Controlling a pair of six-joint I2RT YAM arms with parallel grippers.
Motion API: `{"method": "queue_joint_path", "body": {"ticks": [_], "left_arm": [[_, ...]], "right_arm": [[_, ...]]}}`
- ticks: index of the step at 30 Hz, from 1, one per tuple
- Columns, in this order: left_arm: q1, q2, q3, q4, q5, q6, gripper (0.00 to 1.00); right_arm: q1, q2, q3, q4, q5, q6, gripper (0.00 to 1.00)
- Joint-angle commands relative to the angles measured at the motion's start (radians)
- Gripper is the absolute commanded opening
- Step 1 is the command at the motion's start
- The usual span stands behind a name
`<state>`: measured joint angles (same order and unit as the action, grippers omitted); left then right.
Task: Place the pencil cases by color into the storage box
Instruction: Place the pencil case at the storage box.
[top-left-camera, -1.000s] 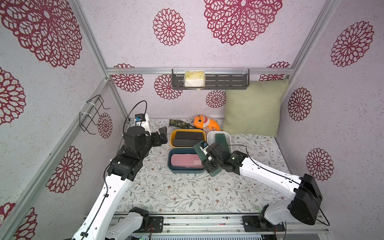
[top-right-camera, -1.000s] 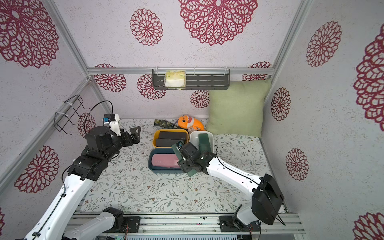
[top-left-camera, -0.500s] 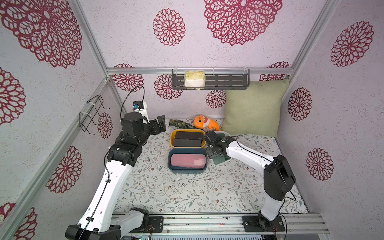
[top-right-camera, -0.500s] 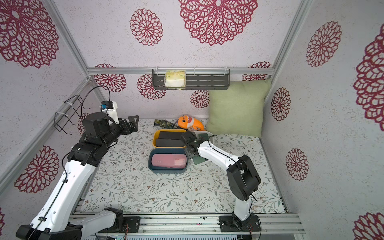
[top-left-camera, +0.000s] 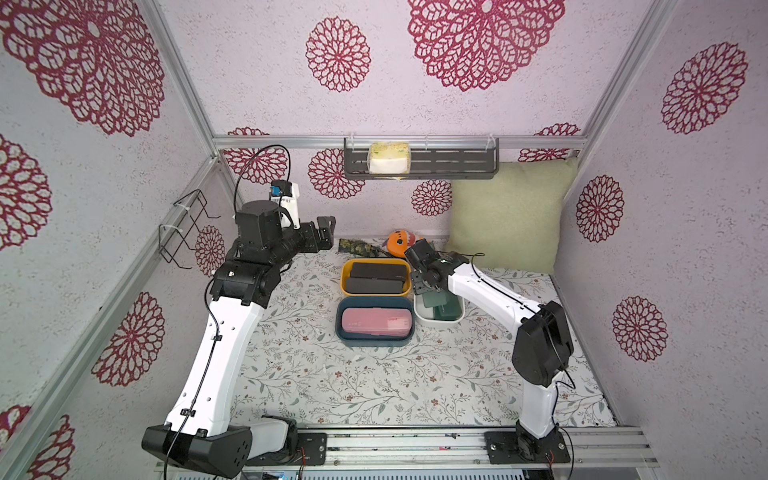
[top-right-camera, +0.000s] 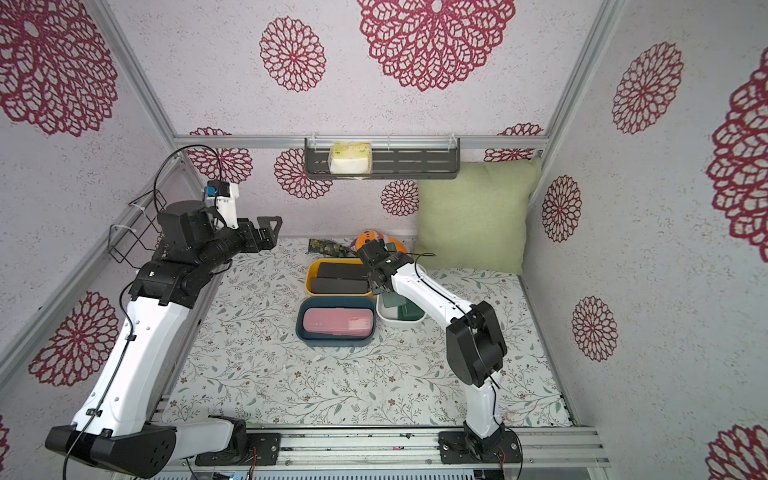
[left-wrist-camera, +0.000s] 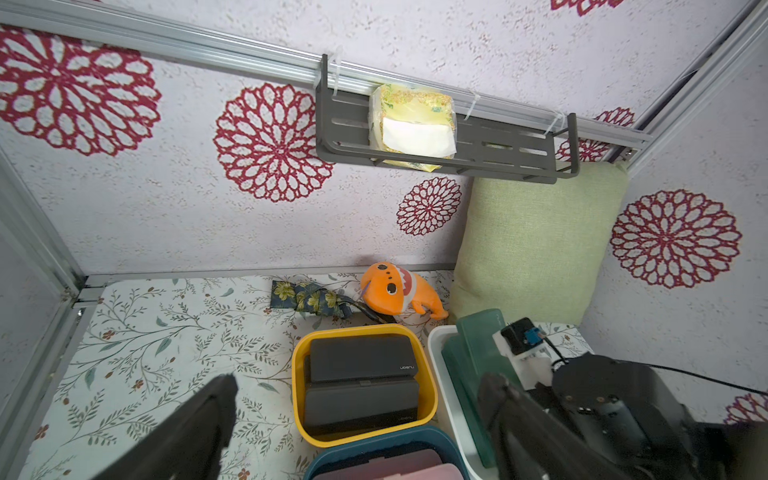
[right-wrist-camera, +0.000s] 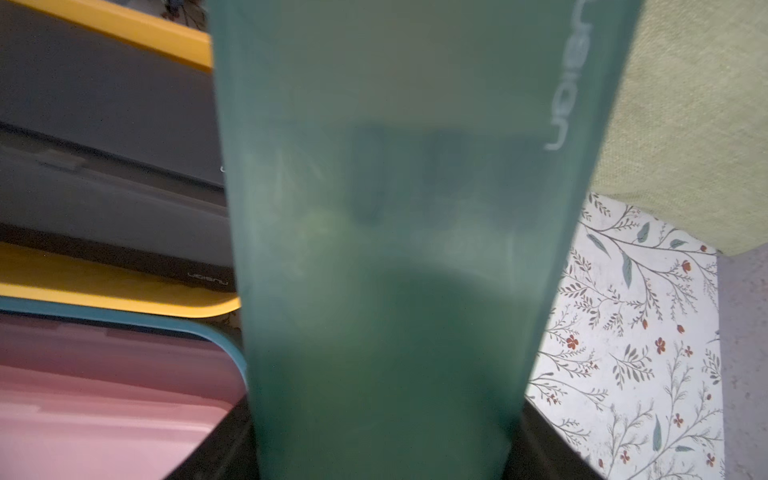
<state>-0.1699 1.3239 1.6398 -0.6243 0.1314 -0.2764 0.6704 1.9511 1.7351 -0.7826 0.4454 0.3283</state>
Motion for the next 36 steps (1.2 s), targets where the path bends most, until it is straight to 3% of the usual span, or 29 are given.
{"method": "queue_joint_path", "body": {"ticks": [1, 20, 36], "left_arm": [[0.013, 0.023, 0.014, -0.034, 0.058, 0.027, 0.97], [0.034, 0.078, 0.024, -0.037, 0.112, 0.042, 0.97], [0.039, 0.105, 0.037, -0.045, 0.132, 0.043, 0.97]], "right_arm": [[-0.013, 0.020, 0.023, -0.051, 0.038, 0.055, 0.48], [-0.042, 0.089, -0.021, -0.013, -0.013, 0.090, 0.50], [-0.057, 0.159, -0.019, -0.002, -0.031, 0.094, 0.57]]}}
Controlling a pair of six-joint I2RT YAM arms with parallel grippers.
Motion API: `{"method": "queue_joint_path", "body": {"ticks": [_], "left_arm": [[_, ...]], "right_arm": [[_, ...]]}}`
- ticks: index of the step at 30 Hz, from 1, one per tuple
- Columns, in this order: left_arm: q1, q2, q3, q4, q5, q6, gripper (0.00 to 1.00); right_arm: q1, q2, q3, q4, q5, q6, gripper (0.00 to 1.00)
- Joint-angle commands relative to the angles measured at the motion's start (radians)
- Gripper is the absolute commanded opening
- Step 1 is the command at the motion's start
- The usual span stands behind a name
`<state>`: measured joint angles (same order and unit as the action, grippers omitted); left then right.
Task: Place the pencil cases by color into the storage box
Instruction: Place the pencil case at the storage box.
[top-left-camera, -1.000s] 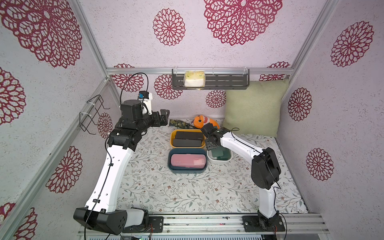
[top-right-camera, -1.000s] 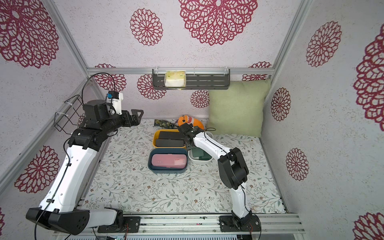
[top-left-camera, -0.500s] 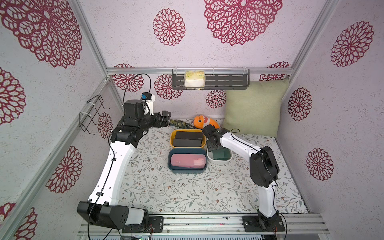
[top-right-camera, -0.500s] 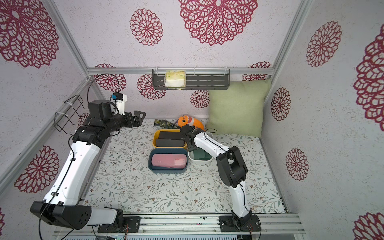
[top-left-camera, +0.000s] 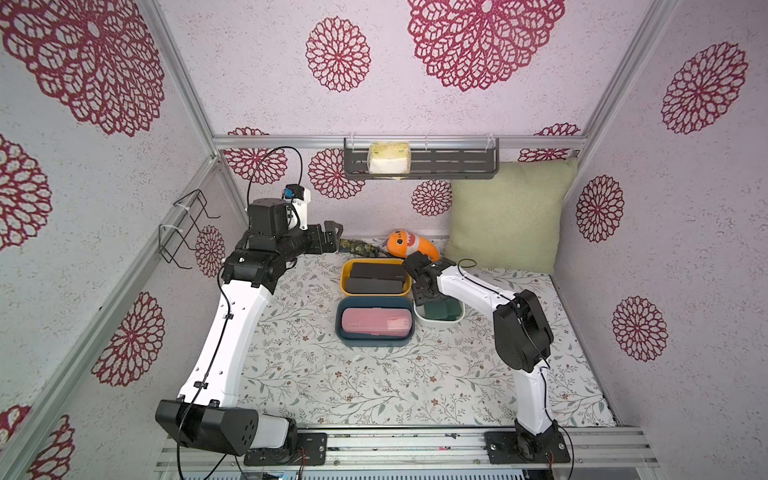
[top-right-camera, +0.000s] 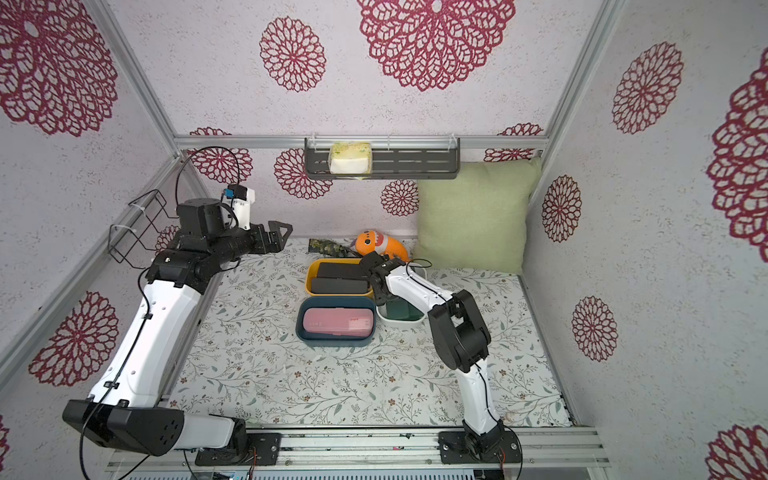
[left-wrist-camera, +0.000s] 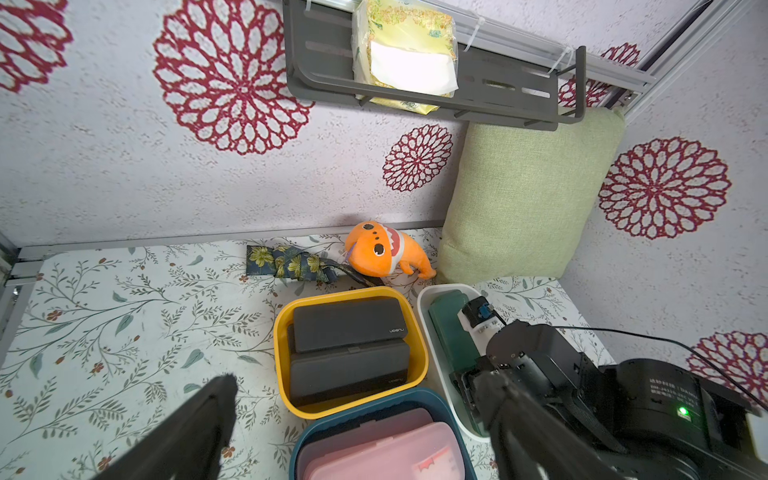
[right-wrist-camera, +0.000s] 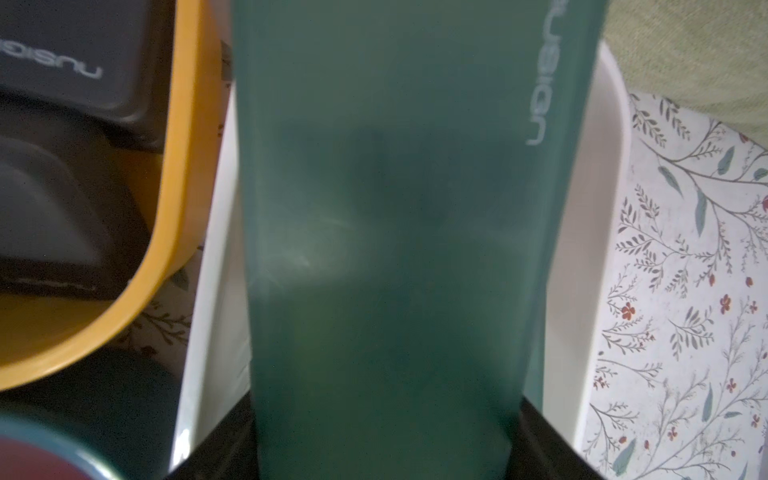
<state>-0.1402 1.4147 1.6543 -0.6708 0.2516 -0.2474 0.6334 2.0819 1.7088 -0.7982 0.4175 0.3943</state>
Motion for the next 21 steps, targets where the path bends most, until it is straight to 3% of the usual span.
{"method": "queue_joint_path", "body": {"ticks": [1, 21], "left_arm": [[0.010, 0.017, 0.024, -0.001, 0.012, 0.015, 0.97], [0.014, 0.041, 0.043, -0.013, 0.029, 0.017, 0.97]], "right_arm": [[-0.021, 0.030, 0.009, 0.014, -0.004, 0.029, 0.58], [-0.024, 0.065, 0.055, 0.022, -0.029, 0.008, 0.80]]}}
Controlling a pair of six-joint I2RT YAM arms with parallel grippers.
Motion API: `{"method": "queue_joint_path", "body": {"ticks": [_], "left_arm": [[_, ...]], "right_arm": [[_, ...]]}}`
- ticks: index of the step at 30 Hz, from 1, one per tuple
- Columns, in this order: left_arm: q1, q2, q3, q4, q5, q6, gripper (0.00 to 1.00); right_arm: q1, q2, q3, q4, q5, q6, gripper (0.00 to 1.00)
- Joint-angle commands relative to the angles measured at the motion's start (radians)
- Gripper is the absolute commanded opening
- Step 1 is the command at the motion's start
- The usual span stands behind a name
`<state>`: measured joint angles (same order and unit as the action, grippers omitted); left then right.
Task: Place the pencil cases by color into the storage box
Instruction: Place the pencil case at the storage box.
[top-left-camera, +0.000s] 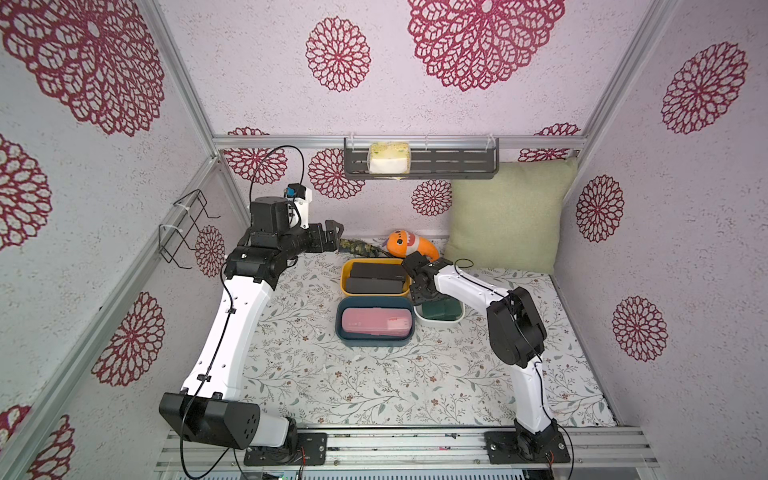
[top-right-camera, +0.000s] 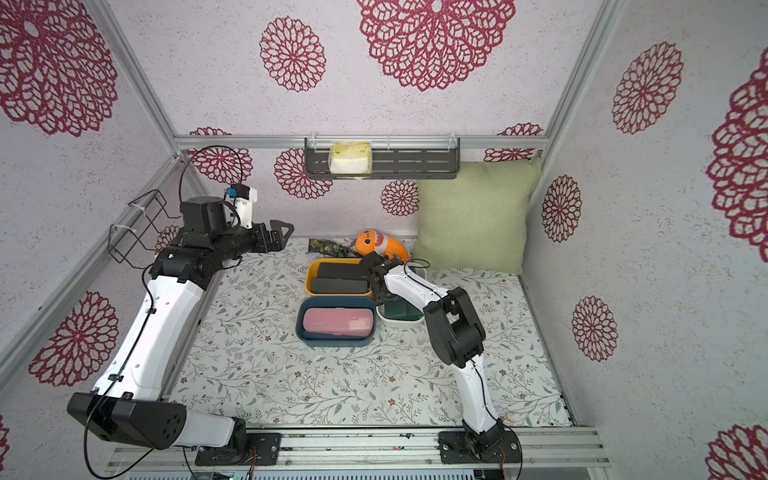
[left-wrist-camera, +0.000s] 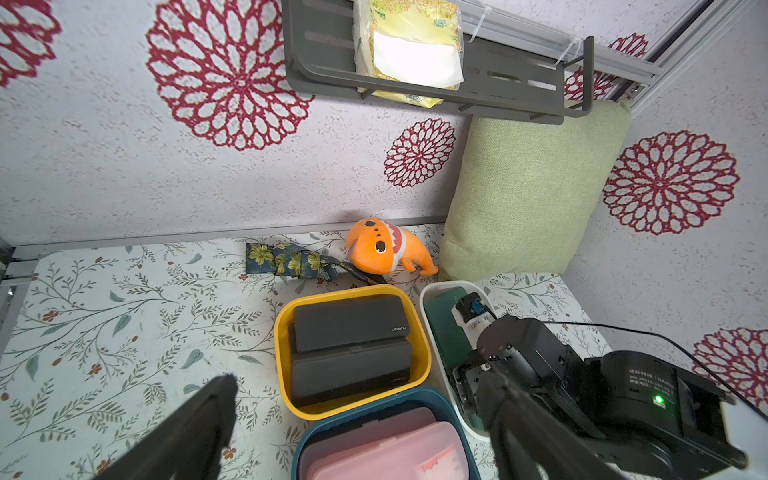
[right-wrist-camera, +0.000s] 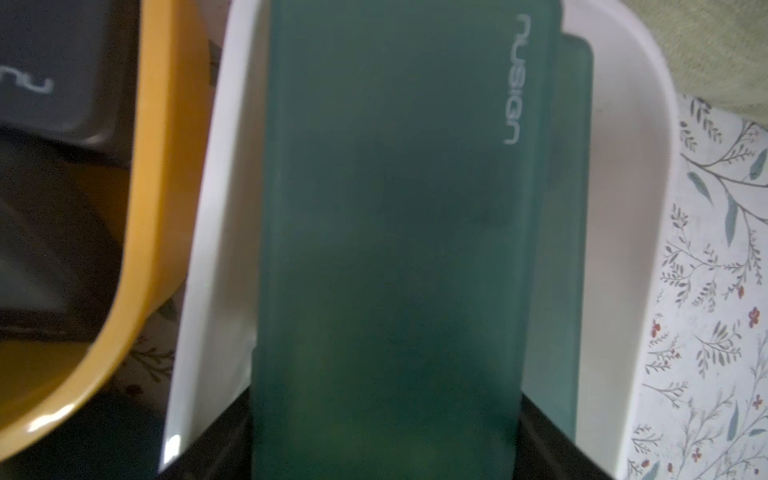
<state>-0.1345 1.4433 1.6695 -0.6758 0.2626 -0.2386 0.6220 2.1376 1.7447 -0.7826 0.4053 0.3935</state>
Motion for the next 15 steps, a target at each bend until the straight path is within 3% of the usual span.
{"method": "queue_joint_path", "body": {"ticks": [1, 7, 15], "left_arm": [[0.009, 0.015, 0.030, -0.010, 0.019, 0.009, 0.97], [0.009, 0.019, 0.037, -0.013, 0.028, 0.007, 0.97], [0.009, 0.025, 0.046, -0.016, 0.044, 0.004, 0.97]], "right_arm": [[-0.013, 0.010, 0.019, 0.005, -0.018, 0.008, 0.82], [-0.013, 0.001, 0.021, 0.004, -0.020, 0.004, 0.89], [-0.008, -0.046, 0.039, -0.003, -0.011, -0.008, 0.91]]}}
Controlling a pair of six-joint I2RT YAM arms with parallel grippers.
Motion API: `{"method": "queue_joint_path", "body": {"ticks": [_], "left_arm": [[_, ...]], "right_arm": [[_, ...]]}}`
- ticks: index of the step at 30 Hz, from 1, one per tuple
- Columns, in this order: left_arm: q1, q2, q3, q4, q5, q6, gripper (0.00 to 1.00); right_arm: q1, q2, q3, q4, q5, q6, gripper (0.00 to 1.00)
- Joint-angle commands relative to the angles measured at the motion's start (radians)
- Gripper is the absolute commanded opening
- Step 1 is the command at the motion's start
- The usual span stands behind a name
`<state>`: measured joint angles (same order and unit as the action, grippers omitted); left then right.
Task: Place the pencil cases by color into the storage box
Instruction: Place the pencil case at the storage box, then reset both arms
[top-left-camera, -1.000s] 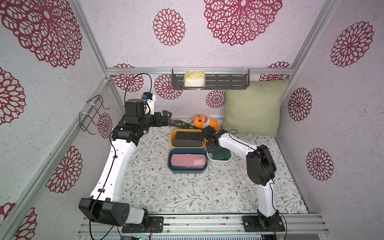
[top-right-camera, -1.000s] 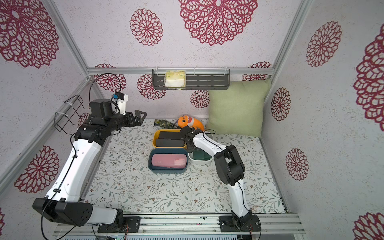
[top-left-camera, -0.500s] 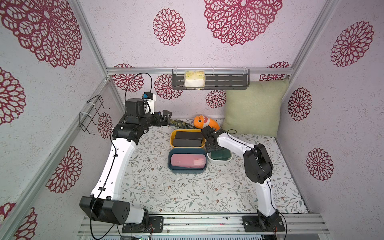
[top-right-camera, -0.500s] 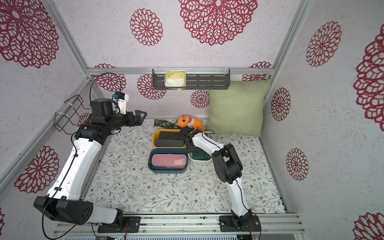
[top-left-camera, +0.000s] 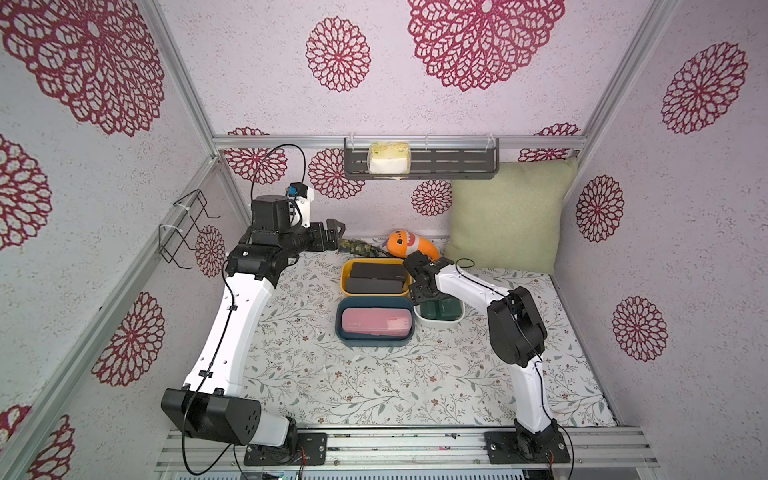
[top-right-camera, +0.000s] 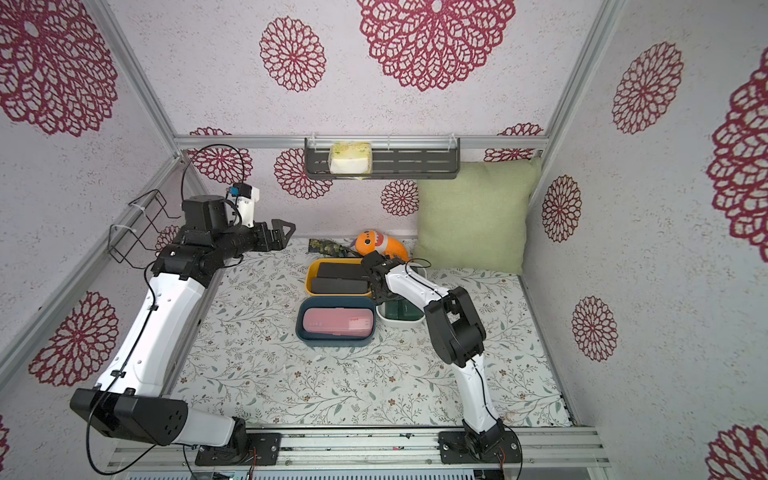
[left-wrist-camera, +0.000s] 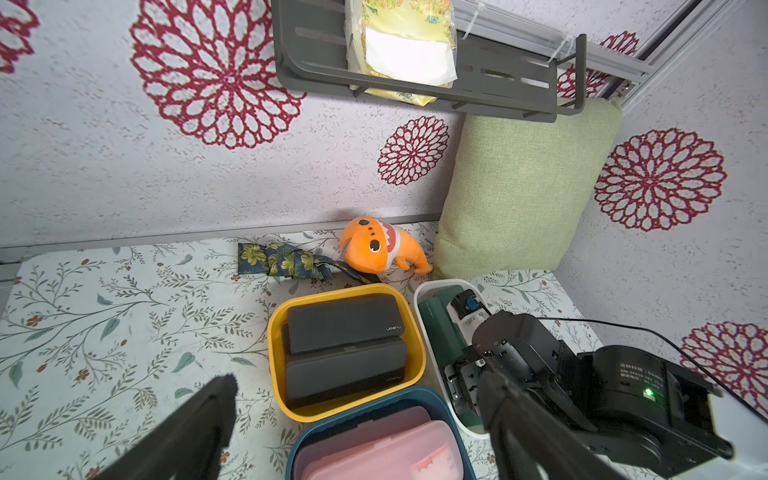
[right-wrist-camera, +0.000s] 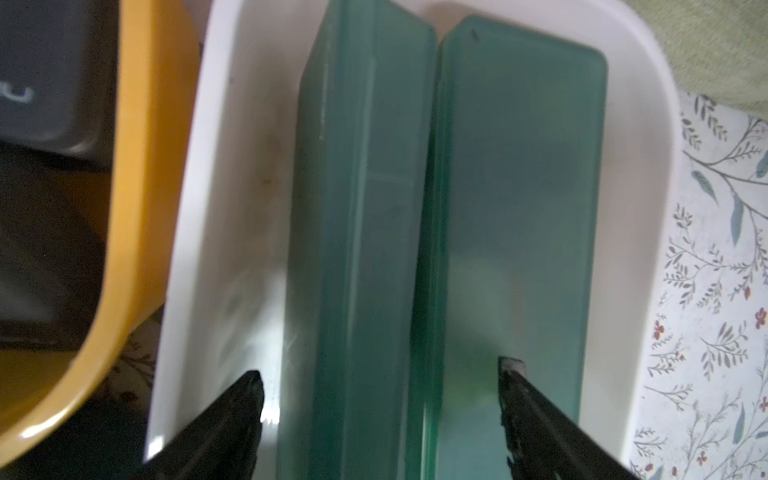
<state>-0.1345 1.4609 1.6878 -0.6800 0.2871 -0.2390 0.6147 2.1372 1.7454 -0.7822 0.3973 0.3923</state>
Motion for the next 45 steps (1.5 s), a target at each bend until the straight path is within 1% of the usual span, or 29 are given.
{"method": "queue_joint_path", "body": {"ticks": [1, 5, 10, 13, 17, 19, 21, 24, 26, 29, 31, 32, 33, 34, 35, 36, 37, 39, 40, 42, 44, 45], "left_arm": [[0.009, 0.008, 0.030, -0.011, 0.019, 0.003, 0.97], [0.009, 0.009, 0.030, -0.013, 0.009, 0.006, 0.97], [0.009, -0.008, 0.008, -0.003, -0.060, 0.010, 0.97], [0.009, -0.017, -0.003, -0.003, -0.065, 0.015, 0.97], [0.009, -0.020, -0.007, -0.006, -0.075, 0.015, 0.97], [0.009, -0.027, -0.012, -0.009, -0.112, 0.014, 0.97], [0.009, -0.050, -0.034, 0.007, -0.172, 0.011, 0.97], [0.010, -0.121, -0.125, 0.089, -0.312, 0.010, 0.97], [0.013, -0.193, -0.225, 0.180, -0.429, 0.010, 0.97], [0.022, -0.318, -0.441, 0.378, -0.614, 0.009, 0.97], [0.029, -0.395, -0.605, 0.535, -0.741, 0.024, 0.97], [0.033, -0.425, -0.682, 0.619, -0.782, 0.045, 0.97], [0.036, -0.454, -0.773, 0.715, -0.846, 0.061, 0.97], [0.040, -0.478, -0.859, 0.809, -0.919, 0.060, 0.97], [0.047, -0.497, -0.920, 0.879, -0.959, 0.054, 0.97], [0.058, -0.517, -0.987, 0.940, -0.973, 0.055, 0.97], [0.070, -0.533, -1.051, 0.997, -0.955, 0.059, 0.97], [0.092, -0.549, -1.162, 1.100, -0.851, 0.116, 0.97], [0.095, -0.547, -1.205, 1.140, -0.841, 0.127, 0.97], [0.100, -0.520, -1.266, 1.170, -0.867, 0.103, 0.97], [0.104, -0.470, -1.307, 1.179, -0.864, 0.096, 0.97], [0.104, -0.435, -1.334, 1.215, -0.861, 0.096, 0.97]], "right_arm": [[0.001, -0.053, 0.042, -0.003, -0.003, -0.010, 0.91], [0.007, -0.081, 0.055, -0.005, -0.003, -0.022, 0.91], [0.008, -0.130, 0.054, -0.006, 0.021, -0.038, 0.91], [0.007, -0.146, 0.054, -0.011, 0.036, -0.048, 0.90], [0.007, -0.163, 0.045, -0.009, 0.053, -0.061, 0.85], [0.004, -0.194, 0.022, 0.008, 0.067, -0.070, 0.81], [-0.004, -0.248, -0.024, 0.047, 0.074, -0.080, 0.81], [-0.028, -0.372, -0.150, 0.163, 0.074, -0.114, 0.83], [-0.056, -0.475, -0.282, 0.290, 0.063, -0.159, 0.86], [-0.106, -0.674, -0.560, 0.592, 0.057, -0.254, 0.89], [-0.150, -0.821, -0.780, 0.843, 0.045, -0.330, 0.93], [-0.173, -0.881, -0.873, 0.949, 0.026, -0.371, 0.93], [-0.204, -0.948, -0.975, 1.071, 0.000, -0.406, 0.94], [-0.237, -1.007, -1.073, 1.179, -0.033, -0.439, 0.94], [-0.268, -1.050, -1.146, 1.259, -0.056, -0.460, 0.95], [-0.309, -1.088, -1.218, 1.333, -0.077, -0.470, 0.95], [-0.354, -1.119, -1.275, 1.386, -0.100, -0.471, 0.95], [-0.437, -1.142, -1.368, 1.467, -0.154, -0.473, 0.95], [-0.468, -1.139, -1.405, 1.505, -0.178, -0.475, 0.95], [-0.523, -1.105, -1.485, 1.611, -0.226, -0.471, 0.96], [-0.546, -1.034, -1.532, 1.700, -0.256, -0.463, 0.96], [-0.549, -0.982, -1.546, 1.747, -0.266, -0.464, 0.96]]}}
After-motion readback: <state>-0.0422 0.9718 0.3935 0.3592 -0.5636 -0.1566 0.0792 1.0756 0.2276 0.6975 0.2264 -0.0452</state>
